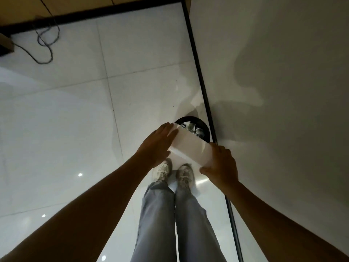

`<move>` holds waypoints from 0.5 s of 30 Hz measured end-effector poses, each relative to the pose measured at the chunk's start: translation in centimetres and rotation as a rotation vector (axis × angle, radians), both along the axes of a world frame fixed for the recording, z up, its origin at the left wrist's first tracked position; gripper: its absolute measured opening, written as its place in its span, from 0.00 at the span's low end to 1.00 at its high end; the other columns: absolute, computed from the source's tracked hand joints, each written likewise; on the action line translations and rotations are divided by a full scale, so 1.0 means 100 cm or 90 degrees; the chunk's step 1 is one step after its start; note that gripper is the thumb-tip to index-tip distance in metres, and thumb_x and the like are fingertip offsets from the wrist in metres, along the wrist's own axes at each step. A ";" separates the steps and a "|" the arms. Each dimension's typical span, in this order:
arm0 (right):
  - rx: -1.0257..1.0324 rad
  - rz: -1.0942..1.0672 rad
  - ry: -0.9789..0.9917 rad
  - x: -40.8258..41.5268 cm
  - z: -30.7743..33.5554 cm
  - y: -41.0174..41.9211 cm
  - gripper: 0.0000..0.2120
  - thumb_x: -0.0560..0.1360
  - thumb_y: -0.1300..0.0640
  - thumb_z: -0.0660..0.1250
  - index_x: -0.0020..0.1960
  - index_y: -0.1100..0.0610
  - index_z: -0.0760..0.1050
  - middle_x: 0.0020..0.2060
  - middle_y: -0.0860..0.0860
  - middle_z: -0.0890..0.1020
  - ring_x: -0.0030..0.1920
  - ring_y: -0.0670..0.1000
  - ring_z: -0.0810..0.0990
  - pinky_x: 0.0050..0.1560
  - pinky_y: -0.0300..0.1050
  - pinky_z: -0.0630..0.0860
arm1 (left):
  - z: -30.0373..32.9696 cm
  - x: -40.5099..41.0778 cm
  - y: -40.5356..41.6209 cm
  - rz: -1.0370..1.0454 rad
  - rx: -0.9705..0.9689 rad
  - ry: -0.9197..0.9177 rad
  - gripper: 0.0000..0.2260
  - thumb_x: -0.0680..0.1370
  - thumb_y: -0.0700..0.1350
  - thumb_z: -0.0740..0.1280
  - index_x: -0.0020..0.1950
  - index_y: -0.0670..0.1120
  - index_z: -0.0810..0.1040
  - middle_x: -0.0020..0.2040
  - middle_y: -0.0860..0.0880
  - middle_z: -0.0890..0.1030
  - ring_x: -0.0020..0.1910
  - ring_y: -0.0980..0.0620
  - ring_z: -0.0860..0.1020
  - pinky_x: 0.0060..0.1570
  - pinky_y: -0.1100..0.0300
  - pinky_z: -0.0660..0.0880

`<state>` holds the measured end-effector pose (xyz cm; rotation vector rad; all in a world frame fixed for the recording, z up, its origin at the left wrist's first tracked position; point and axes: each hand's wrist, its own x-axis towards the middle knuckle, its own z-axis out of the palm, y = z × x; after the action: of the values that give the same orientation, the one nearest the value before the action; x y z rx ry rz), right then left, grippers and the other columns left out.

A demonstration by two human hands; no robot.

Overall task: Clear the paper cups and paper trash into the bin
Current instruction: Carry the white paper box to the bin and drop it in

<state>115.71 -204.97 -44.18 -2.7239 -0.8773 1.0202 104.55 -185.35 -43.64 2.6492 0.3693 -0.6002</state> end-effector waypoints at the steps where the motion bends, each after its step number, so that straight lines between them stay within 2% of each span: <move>1: -0.019 -0.021 -0.007 0.001 -0.015 0.000 0.40 0.64 0.49 0.77 0.70 0.56 0.63 0.60 0.54 0.74 0.60 0.55 0.72 0.55 0.49 0.73 | -0.015 0.000 0.000 0.015 0.005 -0.008 0.34 0.76 0.46 0.69 0.77 0.42 0.55 0.77 0.41 0.55 0.77 0.43 0.53 0.72 0.51 0.58; 5: -0.115 -0.069 -0.009 0.004 -0.079 -0.001 0.39 0.66 0.48 0.75 0.70 0.57 0.62 0.61 0.54 0.73 0.61 0.54 0.72 0.57 0.49 0.73 | -0.071 -0.008 0.002 0.033 0.025 -0.005 0.30 0.76 0.46 0.69 0.74 0.40 0.63 0.75 0.40 0.62 0.75 0.42 0.59 0.71 0.51 0.61; 9: -0.199 -0.132 0.003 0.006 -0.135 0.001 0.35 0.67 0.47 0.74 0.68 0.57 0.63 0.62 0.55 0.72 0.63 0.56 0.71 0.61 0.51 0.72 | -0.116 -0.016 0.023 -0.047 0.059 -0.008 0.29 0.66 0.43 0.78 0.64 0.36 0.75 0.63 0.36 0.76 0.63 0.37 0.75 0.58 0.45 0.73; 12: -0.230 -0.166 0.000 0.009 -0.173 0.010 0.37 0.68 0.45 0.74 0.69 0.58 0.62 0.65 0.57 0.71 0.65 0.57 0.70 0.63 0.53 0.71 | -0.143 -0.018 0.038 -0.062 0.087 -0.017 0.27 0.67 0.42 0.77 0.63 0.35 0.76 0.62 0.35 0.76 0.62 0.36 0.75 0.57 0.42 0.73; 15: -0.246 -0.174 0.006 0.011 -0.210 0.027 0.40 0.69 0.45 0.74 0.72 0.59 0.59 0.68 0.58 0.68 0.68 0.59 0.67 0.64 0.55 0.68 | -0.172 -0.018 0.045 -0.031 0.083 -0.011 0.25 0.71 0.42 0.74 0.66 0.36 0.73 0.65 0.35 0.74 0.65 0.36 0.73 0.60 0.43 0.71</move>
<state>116.82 -202.23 -65.16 -3.0287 -0.3130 1.2494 102.75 -180.85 -60.79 2.7930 0.3496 -0.5869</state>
